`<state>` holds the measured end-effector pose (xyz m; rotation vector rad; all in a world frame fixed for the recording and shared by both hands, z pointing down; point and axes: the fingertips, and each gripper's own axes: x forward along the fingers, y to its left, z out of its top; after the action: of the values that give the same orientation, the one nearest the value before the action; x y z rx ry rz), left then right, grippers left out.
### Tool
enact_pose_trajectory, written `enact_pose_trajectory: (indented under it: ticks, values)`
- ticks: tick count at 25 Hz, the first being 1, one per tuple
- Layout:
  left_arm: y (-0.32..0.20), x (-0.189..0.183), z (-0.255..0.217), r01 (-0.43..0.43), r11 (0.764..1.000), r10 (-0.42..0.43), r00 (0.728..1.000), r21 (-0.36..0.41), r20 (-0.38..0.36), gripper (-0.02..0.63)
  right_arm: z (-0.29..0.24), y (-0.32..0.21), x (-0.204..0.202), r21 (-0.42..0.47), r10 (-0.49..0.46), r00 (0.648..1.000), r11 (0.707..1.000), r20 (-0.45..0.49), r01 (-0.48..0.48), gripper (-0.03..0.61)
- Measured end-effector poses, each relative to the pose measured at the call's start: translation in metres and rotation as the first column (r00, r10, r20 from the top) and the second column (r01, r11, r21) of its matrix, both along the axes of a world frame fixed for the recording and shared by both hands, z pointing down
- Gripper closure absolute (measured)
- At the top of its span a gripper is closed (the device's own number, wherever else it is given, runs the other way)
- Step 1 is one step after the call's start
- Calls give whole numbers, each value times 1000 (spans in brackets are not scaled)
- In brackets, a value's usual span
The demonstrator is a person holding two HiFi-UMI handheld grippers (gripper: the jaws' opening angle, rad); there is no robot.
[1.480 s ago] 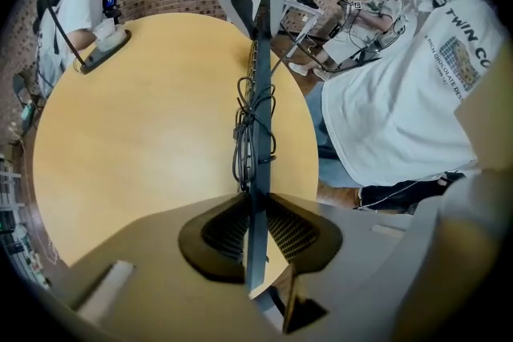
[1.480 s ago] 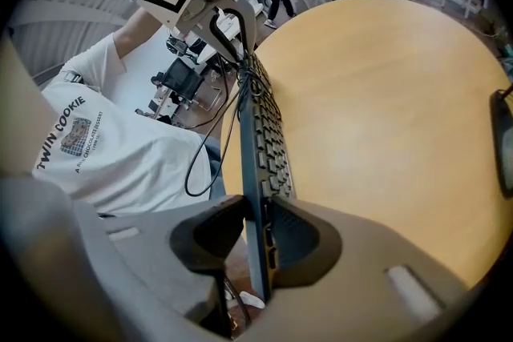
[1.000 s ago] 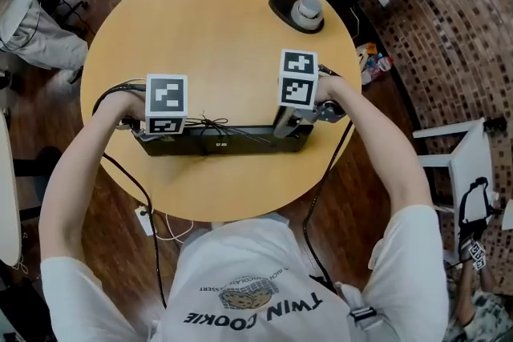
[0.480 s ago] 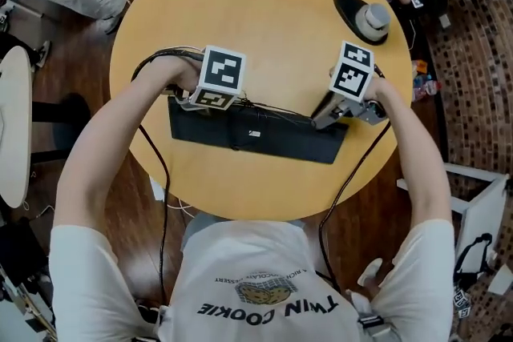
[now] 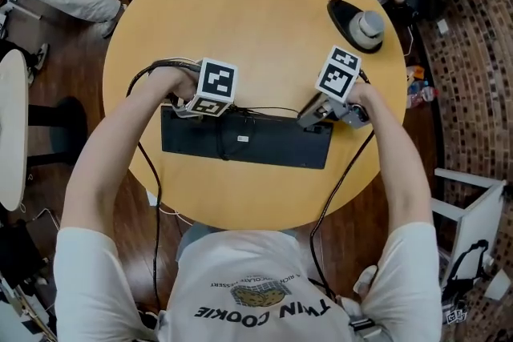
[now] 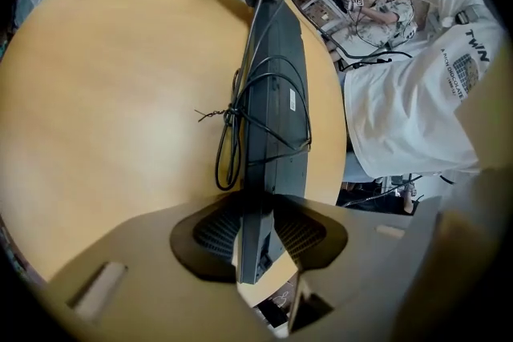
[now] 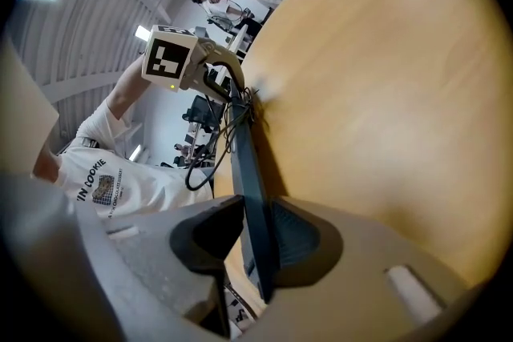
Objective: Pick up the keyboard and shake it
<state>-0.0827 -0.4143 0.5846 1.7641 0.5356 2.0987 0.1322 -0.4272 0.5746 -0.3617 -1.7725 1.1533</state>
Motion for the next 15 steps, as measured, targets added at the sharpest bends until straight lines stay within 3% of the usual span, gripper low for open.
enact_pose_trajectory:
  ticks: [3, 5, 7, 9, 15]
  values:
    - [-4, 0, 4, 26, 1000, -26, 1000, 10, -9, 476, 5, -4, 1, 10, 36, 999, 999, 8, -36, 471]
    - [-10, 0, 9, 39, 997, -38, 999, 62, -14, 474, 12, -6, 3, 23, 60, 998, 998, -4, -60, 471]
    - [-13, -1, 12, 53, 991, -51, 999, 124, -17, 570, 22, -4, 4, 33, 78, 997, 996, -24, -77, 471]
    - [-13, -2, 12, 66, 985, -62, 998, 162, -27, 570, 26, -2, 3, 49, 89, 996, 995, -21, -88, 471]
    - [-13, -1, 11, 126, 948, -106, 991, 294, -83, 568, 27, -3, 5, 222, 159, 983, 966, -88, -137, 471]
